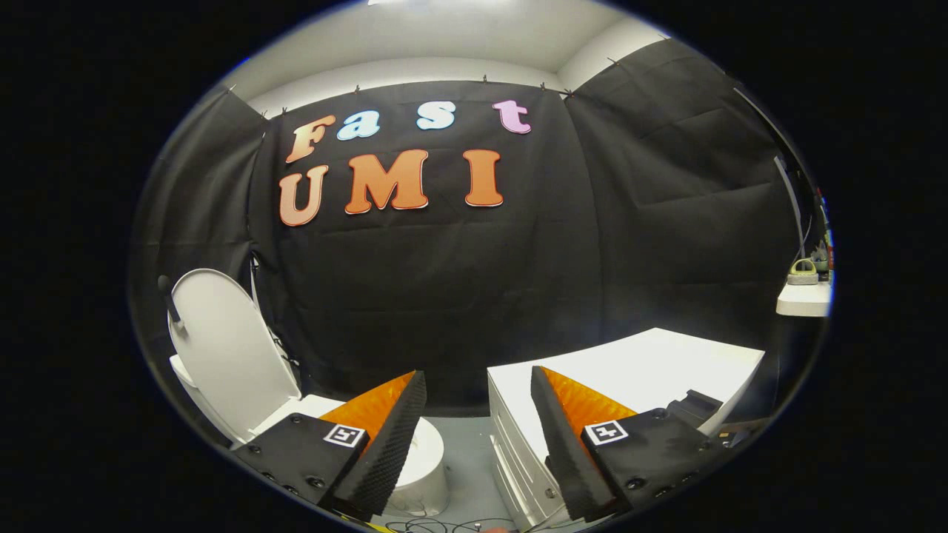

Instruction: Open the toilet lid.

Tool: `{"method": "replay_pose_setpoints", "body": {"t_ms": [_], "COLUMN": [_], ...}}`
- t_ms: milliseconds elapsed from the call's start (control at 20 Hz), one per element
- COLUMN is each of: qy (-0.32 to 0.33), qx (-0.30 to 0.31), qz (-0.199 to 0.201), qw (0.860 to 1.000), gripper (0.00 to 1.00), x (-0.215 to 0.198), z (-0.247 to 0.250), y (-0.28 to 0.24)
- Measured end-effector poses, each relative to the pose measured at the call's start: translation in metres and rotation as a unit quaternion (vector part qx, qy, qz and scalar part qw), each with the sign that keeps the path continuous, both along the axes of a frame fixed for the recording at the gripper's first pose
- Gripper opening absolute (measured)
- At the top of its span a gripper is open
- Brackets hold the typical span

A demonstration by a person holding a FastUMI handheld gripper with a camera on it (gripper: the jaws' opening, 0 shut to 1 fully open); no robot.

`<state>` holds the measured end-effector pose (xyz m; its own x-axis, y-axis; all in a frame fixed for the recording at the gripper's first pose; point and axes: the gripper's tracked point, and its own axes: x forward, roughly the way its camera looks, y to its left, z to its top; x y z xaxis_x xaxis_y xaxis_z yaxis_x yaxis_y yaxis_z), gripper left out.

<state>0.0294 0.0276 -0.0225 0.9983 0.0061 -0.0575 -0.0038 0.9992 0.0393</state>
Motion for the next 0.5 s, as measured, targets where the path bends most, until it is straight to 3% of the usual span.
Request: {"method": "replay_pose_setpoints", "body": {"t_ms": [500], "qy": [0.004], "qx": [0.0], "qz": [-0.002], "qw": [1.0], "gripper": [0.92], "x": [0.0001], "z": [-0.0009], "y": [-0.0013]}}
